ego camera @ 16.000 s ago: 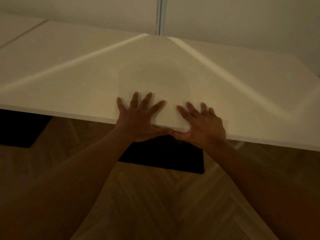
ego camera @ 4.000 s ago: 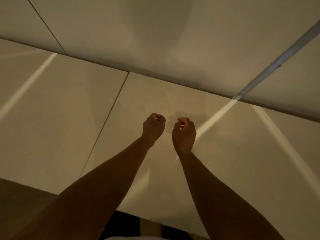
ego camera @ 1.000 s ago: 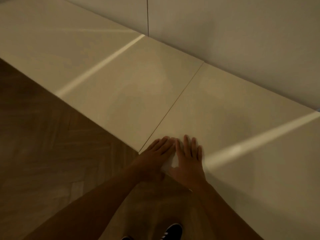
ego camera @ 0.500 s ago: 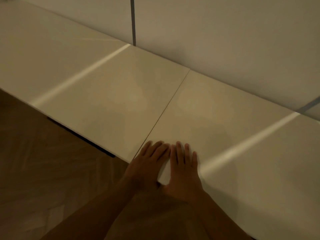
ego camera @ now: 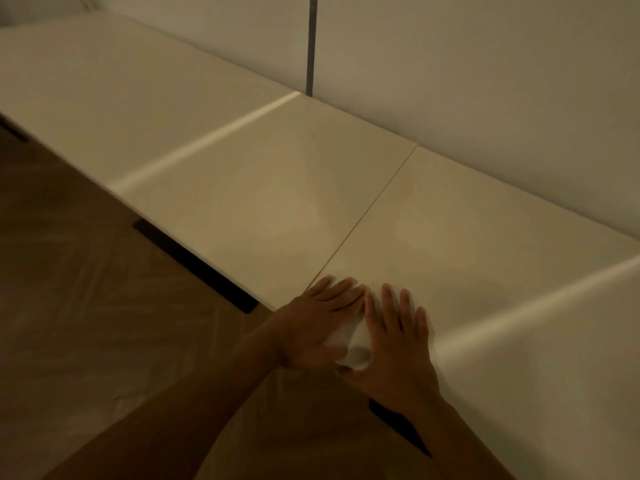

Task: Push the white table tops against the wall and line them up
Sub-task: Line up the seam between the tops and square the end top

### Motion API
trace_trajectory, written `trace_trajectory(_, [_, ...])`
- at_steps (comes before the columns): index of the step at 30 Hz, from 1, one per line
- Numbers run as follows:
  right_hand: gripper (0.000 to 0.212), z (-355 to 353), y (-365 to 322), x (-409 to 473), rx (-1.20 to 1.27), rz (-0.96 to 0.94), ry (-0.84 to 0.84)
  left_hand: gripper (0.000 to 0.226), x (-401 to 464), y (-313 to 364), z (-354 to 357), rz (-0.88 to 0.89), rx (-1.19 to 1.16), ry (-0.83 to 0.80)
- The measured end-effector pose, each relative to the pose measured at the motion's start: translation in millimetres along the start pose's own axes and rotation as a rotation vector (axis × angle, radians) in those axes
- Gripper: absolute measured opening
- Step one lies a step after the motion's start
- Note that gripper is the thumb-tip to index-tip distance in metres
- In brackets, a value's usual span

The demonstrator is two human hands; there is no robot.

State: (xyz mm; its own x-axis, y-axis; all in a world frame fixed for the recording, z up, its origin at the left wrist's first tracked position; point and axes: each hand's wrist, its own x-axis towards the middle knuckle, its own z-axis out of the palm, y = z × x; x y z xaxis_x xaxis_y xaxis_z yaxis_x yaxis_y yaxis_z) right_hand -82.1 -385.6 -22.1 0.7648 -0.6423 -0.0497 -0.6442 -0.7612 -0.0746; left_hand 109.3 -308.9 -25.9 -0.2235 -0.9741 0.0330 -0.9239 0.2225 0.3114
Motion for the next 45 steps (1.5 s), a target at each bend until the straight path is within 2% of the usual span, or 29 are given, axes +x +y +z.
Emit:
trace_trajectory(3, [0.123,4,-3,3,0.007,0.027,0.006,0.065,0,9,12,-0.064,0.069,0.13])
trace_trajectory(6, [0.118,7,-6,3,0.0,0.052,0.046,0.059,1,15,23,-0.16,0.054,0.282])
trace_trajectory(8, [0.113,7,-7,4,-0.014,0.047,0.055,0.059,0,14,27,-0.152,0.021,0.376])
trace_trajectory(12, [0.114,9,-7,5,-0.024,0.039,0.055,0.058,-2,13,27,-0.134,0.053,0.401])
trace_trajectory(16, [0.12,10,-3,6,-0.008,0.02,0.043,0.056,8,21,33,-0.187,0.05,0.422])
trace_trajectory(24, [0.121,8,-3,9,0.007,0.007,0.024,0.051,13,15,39,-0.144,-0.027,0.656])
trace_trajectory(32, [0.122,1,-2,10,0.029,0.021,-0.022,0.05,13,19,30,-0.188,-0.008,0.587])
trace_trajectory(37, [0.122,4,-2,11,0.043,0.006,-0.008,0.046,11,23,29,-0.226,-0.049,0.611])
trace_trajectory(39, [0.112,1,1,9,0.084,-0.021,0.004,0.044,11,27,24,-0.26,-0.052,0.61])
trace_trajectory(41, [0.093,-3,8,4,0.327,-0.011,0.036,0.044,12,30,20,-0.296,-0.044,0.554])
trace_trajectory(43, [0.074,-9,11,-3,0.646,0.099,0.156,0.045,14,30,20,-0.315,-0.04,0.489])
trace_trajectory(45, [0.054,-11,10,-12,0.786,0.244,0.306,0.046,17,31,21,-0.321,0.006,0.426])
